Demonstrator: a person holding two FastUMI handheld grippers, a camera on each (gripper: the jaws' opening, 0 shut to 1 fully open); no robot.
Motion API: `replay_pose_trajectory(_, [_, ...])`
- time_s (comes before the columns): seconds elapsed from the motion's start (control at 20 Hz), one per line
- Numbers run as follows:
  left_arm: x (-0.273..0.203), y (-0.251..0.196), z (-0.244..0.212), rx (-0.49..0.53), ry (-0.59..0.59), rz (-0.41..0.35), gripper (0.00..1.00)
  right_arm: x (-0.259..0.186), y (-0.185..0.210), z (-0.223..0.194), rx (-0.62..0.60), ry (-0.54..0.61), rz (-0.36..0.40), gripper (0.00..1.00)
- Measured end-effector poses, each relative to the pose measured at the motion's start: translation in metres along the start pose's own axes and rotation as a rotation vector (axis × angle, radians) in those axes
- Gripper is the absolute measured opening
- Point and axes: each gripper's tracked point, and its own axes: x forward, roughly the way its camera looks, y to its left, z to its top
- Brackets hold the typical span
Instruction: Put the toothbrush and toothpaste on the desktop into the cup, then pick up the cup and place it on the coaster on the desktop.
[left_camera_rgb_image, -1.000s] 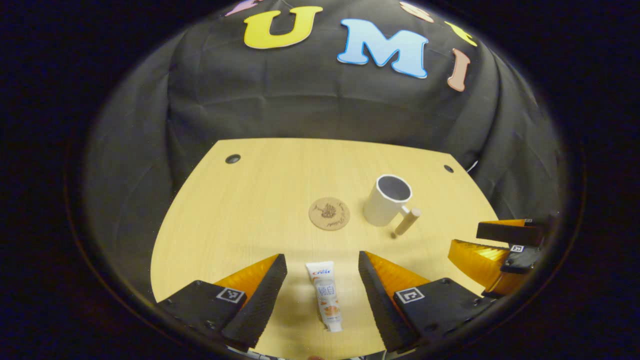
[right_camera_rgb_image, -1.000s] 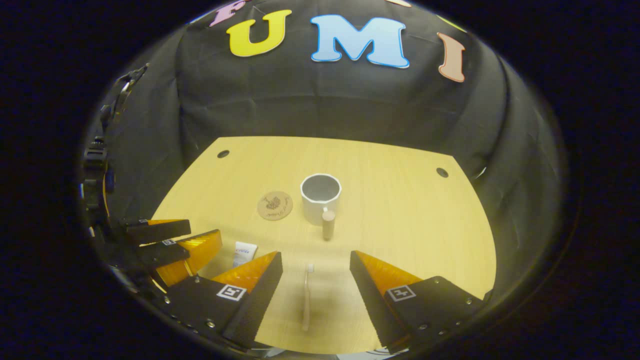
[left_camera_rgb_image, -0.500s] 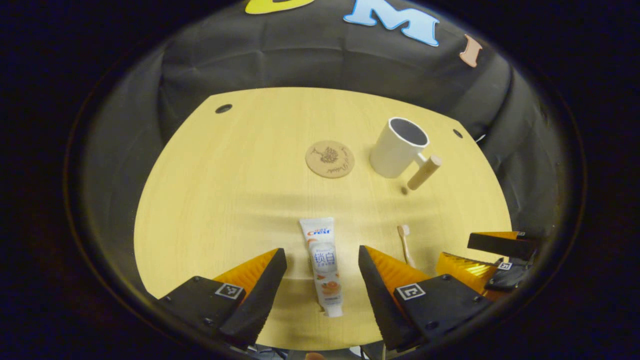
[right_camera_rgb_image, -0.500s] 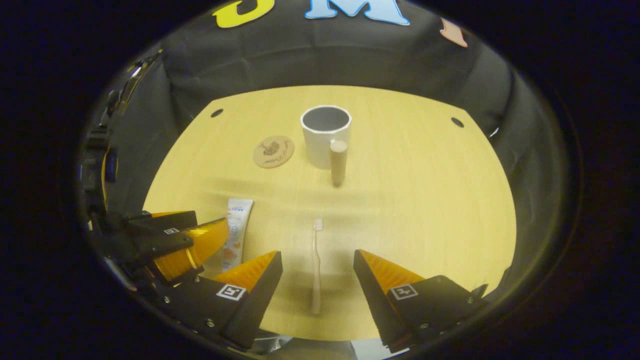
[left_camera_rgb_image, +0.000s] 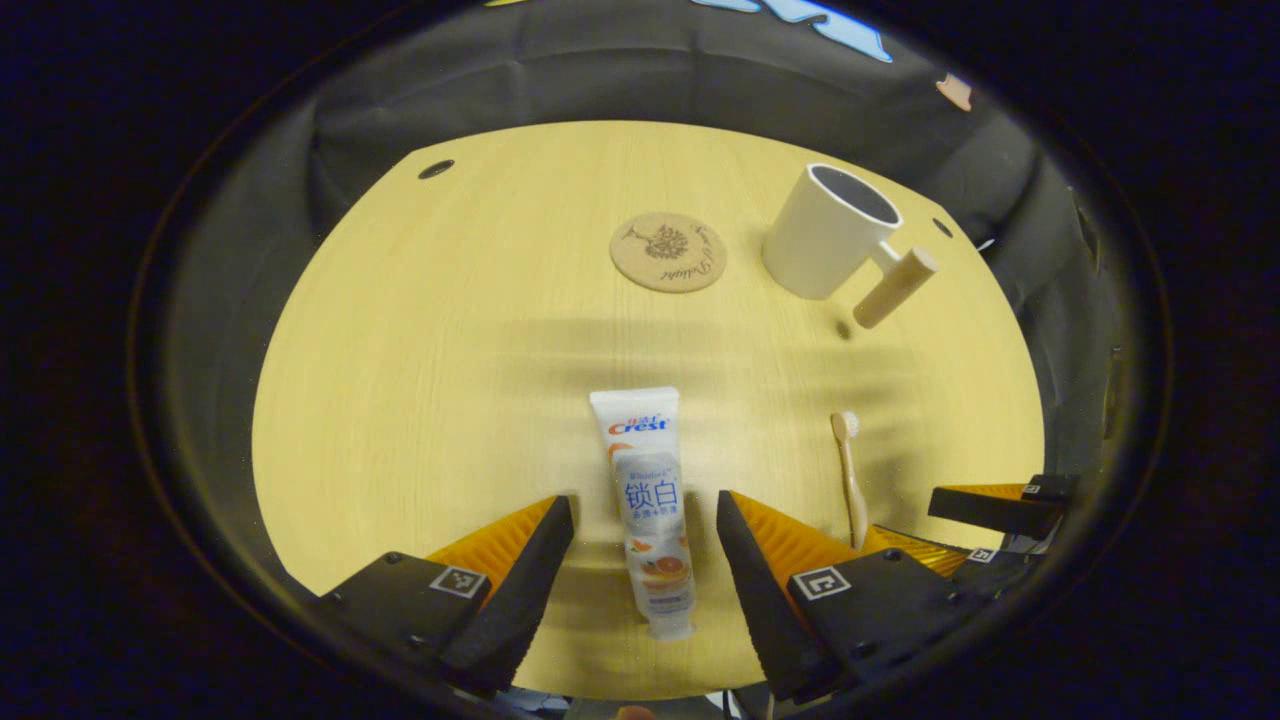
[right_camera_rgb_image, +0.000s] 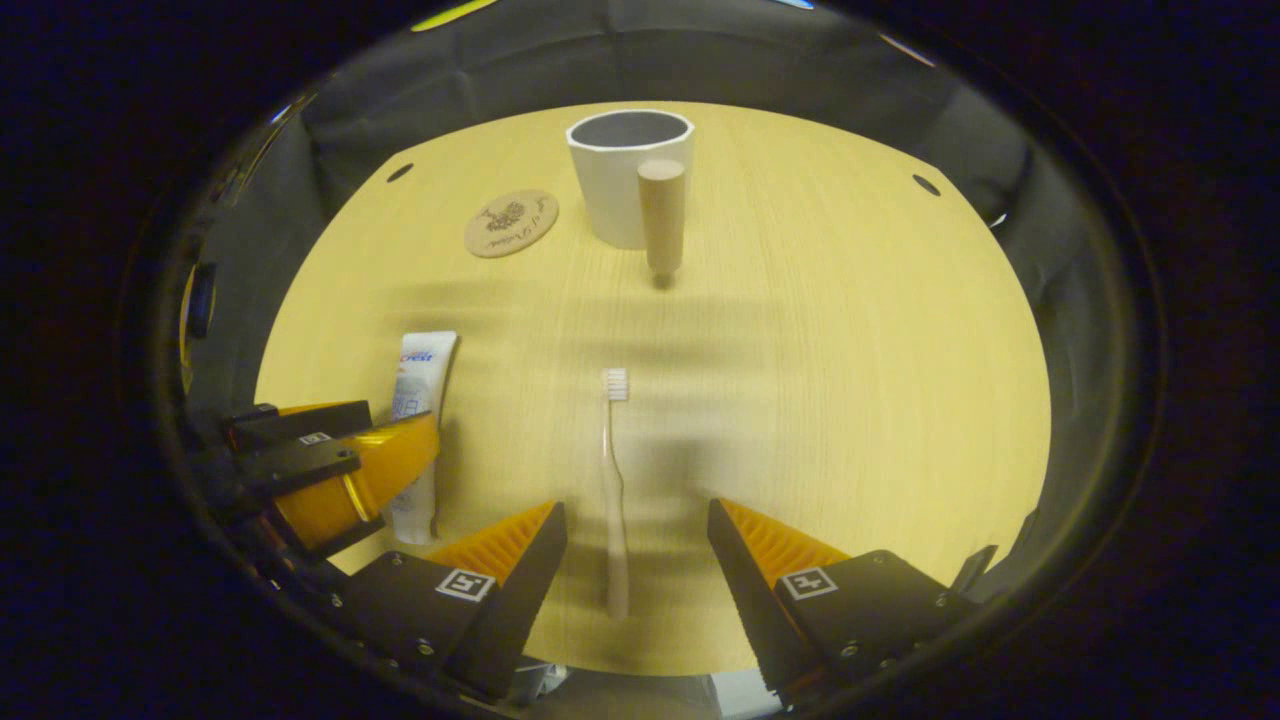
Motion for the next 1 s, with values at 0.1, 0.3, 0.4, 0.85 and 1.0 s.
replay_pose_trajectory(0.1, [0.007,0.001,-0.004,-0.004,0.017,0.012,0.95,0.007,0.001,-0.001,-0.012,0.02,-0.005,0.87])
replay_pose_trajectory(0.3, [0.016,0.007,-0.01,0.011,0.039,0.047,0.95,0.02,0.002,-0.004,-0.039,0.047,-0.027,0.86])
replay_pose_trajectory(0.4, [0.017,0.008,-0.007,0.024,0.032,0.063,0.93,0.026,0.004,-0.008,-0.056,0.067,-0.033,0.86])
replay_pose_trajectory(0.85, [0.019,0.007,-0.003,0.013,0.021,0.084,0.87,0.026,0.006,-0.011,-0.05,0.094,-0.039,0.58])
replay_pose_trajectory(1.0, [0.02,0.007,-0.002,0.01,0.03,0.083,0.65,0.03,0.005,-0.009,-0.04,0.099,-0.044,0.18])
